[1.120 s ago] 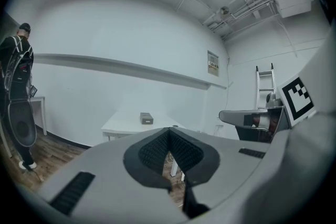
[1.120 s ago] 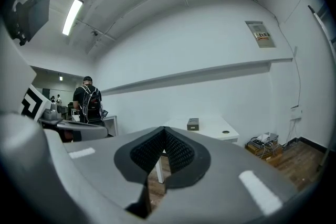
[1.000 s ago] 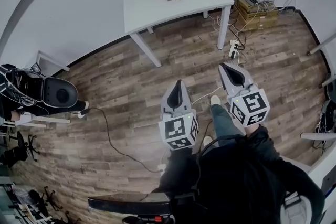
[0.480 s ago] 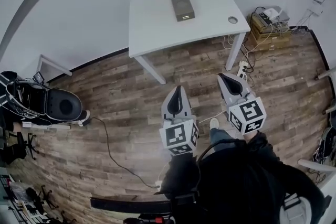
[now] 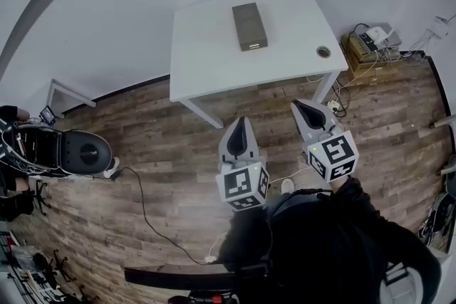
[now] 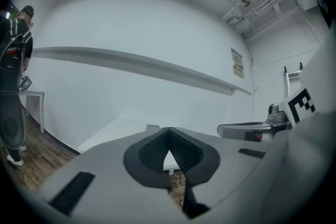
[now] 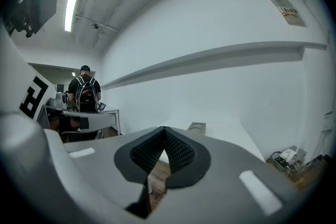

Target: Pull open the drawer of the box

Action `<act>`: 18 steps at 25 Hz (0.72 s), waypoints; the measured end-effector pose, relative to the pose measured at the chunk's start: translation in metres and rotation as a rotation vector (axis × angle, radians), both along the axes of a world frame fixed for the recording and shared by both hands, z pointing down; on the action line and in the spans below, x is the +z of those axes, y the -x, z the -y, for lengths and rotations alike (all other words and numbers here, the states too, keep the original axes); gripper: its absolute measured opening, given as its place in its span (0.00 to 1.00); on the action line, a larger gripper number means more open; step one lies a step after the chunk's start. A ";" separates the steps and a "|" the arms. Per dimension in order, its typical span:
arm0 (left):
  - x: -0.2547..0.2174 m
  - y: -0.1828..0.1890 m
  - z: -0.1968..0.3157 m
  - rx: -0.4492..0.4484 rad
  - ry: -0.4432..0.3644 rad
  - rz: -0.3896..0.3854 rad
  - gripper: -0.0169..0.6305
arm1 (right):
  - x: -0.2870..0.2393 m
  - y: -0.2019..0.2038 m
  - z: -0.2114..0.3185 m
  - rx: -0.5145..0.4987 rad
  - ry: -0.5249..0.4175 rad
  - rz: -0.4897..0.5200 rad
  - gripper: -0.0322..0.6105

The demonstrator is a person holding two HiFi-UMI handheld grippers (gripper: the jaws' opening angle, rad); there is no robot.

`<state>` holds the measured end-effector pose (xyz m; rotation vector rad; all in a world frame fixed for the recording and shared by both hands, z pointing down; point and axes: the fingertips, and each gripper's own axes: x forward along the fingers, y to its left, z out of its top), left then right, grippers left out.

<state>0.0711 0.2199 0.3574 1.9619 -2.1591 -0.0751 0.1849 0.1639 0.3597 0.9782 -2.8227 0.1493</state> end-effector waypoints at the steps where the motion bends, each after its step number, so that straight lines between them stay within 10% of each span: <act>1: 0.001 0.001 0.004 -0.005 0.001 0.004 0.03 | 0.001 0.000 0.005 0.001 0.001 0.002 0.05; 18: 0.021 0.065 0.129 0.044 0.020 0.003 0.03 | 0.029 0.061 0.119 0.060 0.030 0.003 0.05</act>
